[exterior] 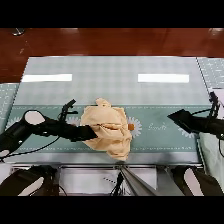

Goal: Fold the shirts.

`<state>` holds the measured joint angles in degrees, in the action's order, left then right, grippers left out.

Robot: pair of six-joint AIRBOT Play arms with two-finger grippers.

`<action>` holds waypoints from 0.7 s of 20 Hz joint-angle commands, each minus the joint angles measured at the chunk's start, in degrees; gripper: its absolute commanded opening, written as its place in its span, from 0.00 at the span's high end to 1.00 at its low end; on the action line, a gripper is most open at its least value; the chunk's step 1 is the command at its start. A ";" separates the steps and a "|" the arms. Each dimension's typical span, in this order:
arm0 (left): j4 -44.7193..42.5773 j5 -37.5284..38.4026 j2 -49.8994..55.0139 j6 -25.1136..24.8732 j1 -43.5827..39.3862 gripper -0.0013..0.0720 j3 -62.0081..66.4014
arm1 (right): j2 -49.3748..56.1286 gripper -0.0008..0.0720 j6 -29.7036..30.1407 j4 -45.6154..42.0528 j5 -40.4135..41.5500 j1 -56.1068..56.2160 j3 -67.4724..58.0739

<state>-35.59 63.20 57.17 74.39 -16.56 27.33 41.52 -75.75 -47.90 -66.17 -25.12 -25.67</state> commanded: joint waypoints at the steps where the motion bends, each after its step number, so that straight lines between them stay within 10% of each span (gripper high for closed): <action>1: 11.26 -8.79 5.97 -7.30 -3.87 0.02 -0.48 | -0.79 0.14 2.36 2.84 -0.11 -0.72 5.81; 6: 19.12 -17.97 6.71 -12.22 -4.15 0.04 -0.09 | -0.79 0.14 2.95 2.86 -5.60 2.64 10.21; 8: 19.15 -17.55 6.78 -16.20 -4.13 0.95 -0.07 | -0.72 0.14 0.68 3.13 -3.67 11.37 12.09; 14: 19.12 -17.59 6.71 -16.96 -4.04 0.96 3.23 | 0.61 0.14 -9.44 8.39 9.53 39.47 12.33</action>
<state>-16.97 46.24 63.81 58.57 -20.60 29.08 41.21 -80.34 -42.37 -63.07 2.74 -13.80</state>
